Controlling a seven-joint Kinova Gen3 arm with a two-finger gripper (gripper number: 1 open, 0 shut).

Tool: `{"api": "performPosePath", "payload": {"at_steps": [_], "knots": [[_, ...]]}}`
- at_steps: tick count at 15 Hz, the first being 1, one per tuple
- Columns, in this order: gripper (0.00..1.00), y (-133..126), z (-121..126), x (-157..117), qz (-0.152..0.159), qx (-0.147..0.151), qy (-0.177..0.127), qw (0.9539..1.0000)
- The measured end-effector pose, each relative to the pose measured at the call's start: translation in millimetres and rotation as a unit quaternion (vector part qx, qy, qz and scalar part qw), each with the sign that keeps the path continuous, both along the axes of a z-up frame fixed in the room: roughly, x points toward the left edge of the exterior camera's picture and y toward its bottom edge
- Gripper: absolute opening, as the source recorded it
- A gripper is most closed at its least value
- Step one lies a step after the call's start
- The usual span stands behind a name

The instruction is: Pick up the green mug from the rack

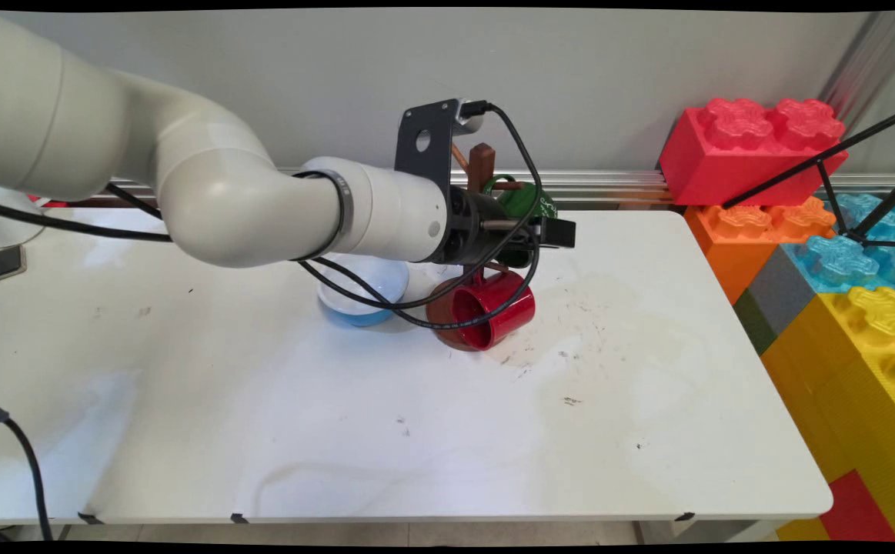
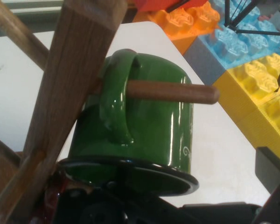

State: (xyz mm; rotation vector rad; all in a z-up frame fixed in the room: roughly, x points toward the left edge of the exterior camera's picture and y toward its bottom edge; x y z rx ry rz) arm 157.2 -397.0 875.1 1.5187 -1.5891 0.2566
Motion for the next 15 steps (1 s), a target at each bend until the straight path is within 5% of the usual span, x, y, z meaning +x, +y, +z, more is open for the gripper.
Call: {"api": "performPosePath", "payload": {"at_steps": [7,8,15], "knots": [[1.00,2.0,3.5,1.3,-0.001,0.000,0.003,1.0000],[0.00,2.1,4.0,1.5,-0.001,0.000,0.004,1.0000],[0.00,5.0,6.6,7.1,0.000,0.005,0.001,1.0000]]}}
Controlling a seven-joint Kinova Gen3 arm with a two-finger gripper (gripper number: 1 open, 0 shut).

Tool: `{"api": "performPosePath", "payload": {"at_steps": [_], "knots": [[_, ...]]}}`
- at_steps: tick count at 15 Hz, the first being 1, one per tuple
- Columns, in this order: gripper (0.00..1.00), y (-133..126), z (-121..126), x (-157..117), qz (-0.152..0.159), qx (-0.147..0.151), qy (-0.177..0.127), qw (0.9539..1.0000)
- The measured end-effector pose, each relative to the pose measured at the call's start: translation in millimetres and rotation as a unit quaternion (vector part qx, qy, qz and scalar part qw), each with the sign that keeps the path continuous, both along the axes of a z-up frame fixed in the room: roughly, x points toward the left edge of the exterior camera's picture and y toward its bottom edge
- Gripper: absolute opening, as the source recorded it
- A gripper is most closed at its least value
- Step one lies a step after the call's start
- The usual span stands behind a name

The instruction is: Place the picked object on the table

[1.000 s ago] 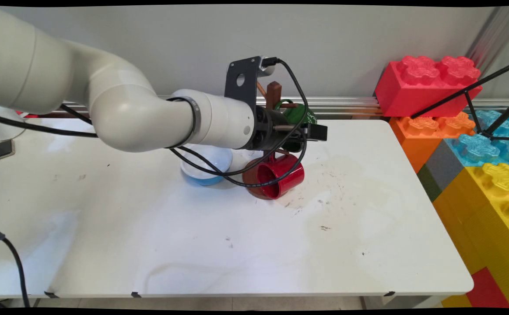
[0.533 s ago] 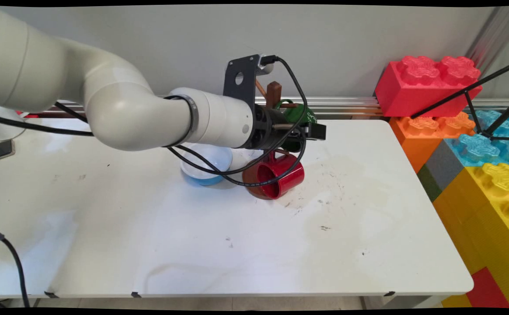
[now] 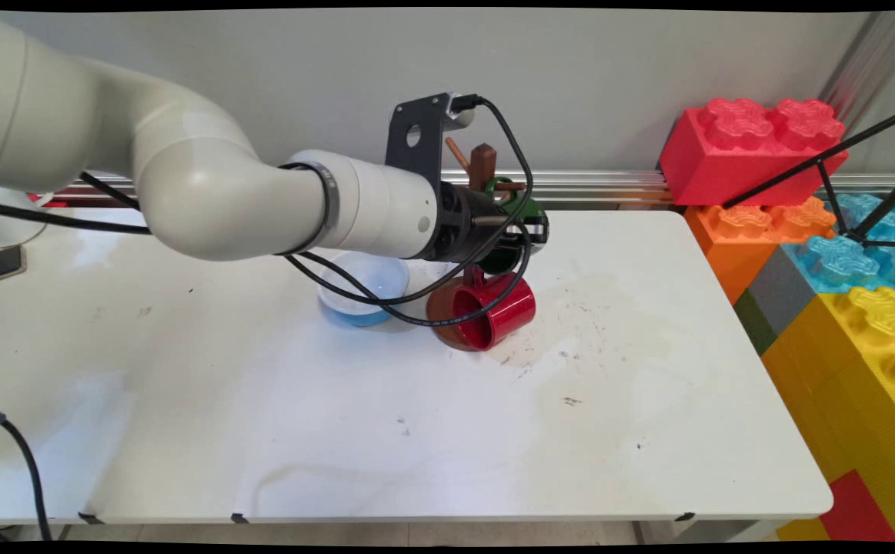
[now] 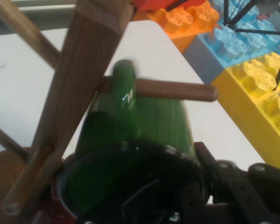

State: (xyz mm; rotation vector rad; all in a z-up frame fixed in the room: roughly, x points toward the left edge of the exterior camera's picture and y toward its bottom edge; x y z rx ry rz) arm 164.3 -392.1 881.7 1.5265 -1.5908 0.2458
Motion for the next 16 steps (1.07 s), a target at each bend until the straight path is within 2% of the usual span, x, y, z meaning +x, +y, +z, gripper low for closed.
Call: {"api": "performPosePath", "payload": {"at_steps": [10,16], "knots": [[0.00,5.7,1.1,9.7,0.002,0.011,-0.003,0.9999],[0.00,3.6,11.4,10.4,-0.007,0.001,0.005,1.0000]]}}
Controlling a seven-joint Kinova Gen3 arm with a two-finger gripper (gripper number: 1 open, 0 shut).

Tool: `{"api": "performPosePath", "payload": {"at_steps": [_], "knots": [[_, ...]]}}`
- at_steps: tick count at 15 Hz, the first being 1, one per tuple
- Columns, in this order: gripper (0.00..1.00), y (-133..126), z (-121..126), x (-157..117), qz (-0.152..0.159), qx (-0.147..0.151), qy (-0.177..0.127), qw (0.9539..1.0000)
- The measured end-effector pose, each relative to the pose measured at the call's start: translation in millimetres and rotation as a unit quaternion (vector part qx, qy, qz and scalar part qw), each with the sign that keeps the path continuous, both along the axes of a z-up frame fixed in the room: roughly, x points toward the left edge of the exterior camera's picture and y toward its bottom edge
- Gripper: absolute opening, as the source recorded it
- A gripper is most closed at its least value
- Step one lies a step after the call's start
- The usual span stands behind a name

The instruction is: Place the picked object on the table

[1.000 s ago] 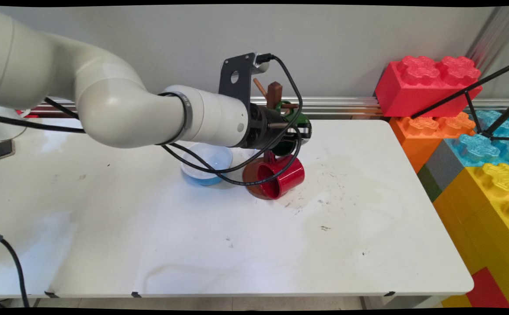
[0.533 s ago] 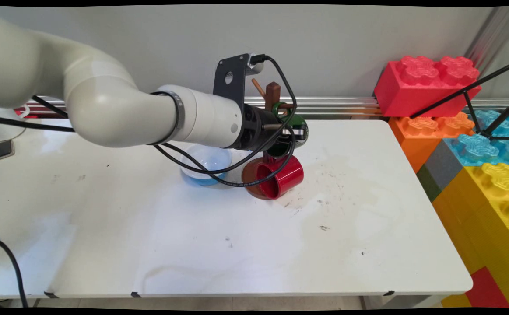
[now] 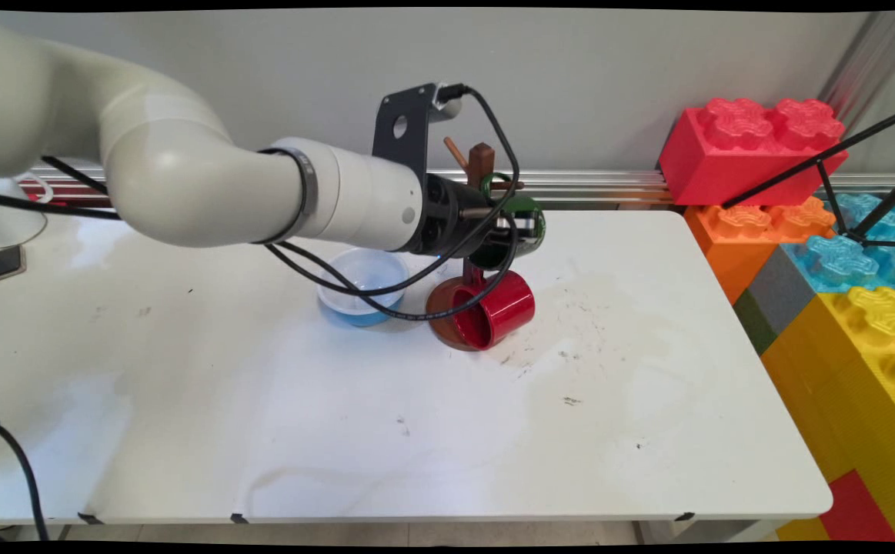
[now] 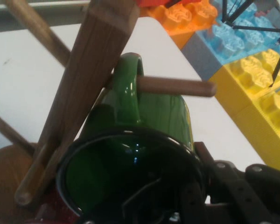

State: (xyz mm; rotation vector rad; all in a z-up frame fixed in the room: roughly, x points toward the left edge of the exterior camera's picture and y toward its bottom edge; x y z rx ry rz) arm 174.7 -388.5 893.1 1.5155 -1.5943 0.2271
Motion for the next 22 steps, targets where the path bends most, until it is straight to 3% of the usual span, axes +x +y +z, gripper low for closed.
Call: {"api": "performPosePath", "payload": {"at_steps": [6,22], "knots": [[0.00,-4.2,19.7,3.6,-0.017,-0.014,0.005,0.9998],[0.00,19.4,54.6,15.4,-0.067,-0.006,0.018,0.9976]]}}
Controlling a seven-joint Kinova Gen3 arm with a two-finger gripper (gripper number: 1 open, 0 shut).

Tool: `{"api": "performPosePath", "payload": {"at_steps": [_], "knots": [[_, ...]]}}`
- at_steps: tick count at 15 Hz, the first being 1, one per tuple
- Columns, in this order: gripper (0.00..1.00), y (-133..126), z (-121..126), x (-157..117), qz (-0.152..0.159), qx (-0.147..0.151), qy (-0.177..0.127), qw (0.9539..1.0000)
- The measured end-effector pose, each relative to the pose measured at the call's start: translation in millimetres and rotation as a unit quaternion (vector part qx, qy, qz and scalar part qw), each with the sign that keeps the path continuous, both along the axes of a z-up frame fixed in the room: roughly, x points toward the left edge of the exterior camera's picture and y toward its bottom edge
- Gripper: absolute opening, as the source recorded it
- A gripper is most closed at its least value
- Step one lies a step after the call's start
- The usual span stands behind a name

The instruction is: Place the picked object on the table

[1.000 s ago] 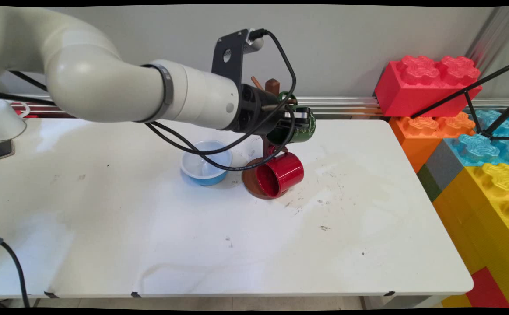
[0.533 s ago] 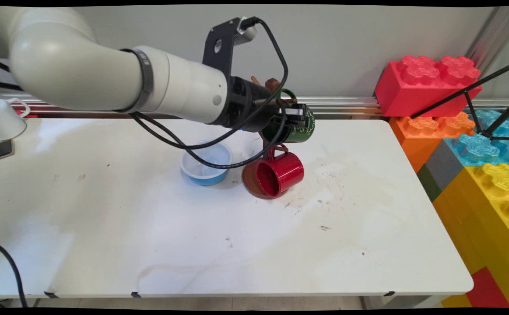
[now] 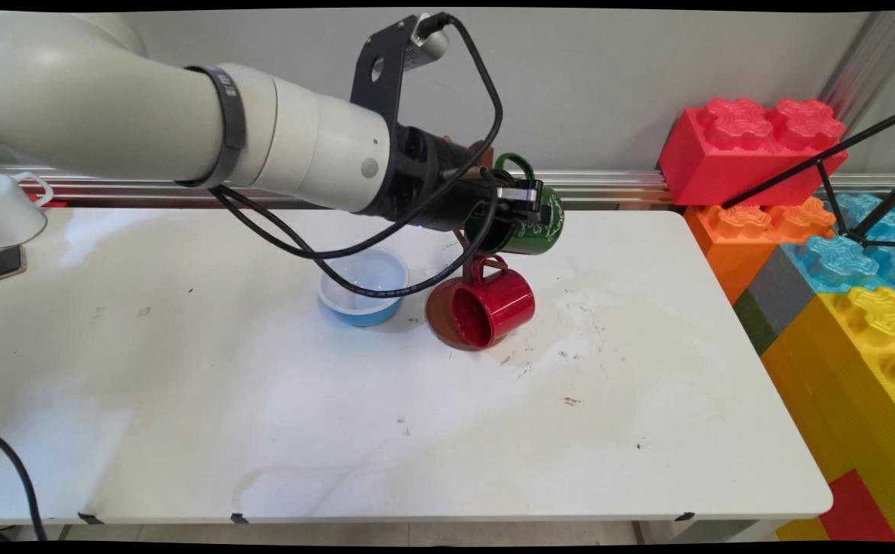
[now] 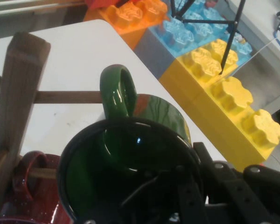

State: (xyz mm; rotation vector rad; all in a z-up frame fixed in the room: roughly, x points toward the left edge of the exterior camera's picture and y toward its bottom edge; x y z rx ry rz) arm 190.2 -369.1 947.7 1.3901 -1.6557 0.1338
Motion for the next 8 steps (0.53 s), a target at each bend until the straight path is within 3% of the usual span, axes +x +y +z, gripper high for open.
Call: {"api": "performPosePath", "payload": {"at_steps": [8], "knots": [[0.00,2.2,-0.9,-1.4,-0.025,0.016,0.015,0.9994]]}}
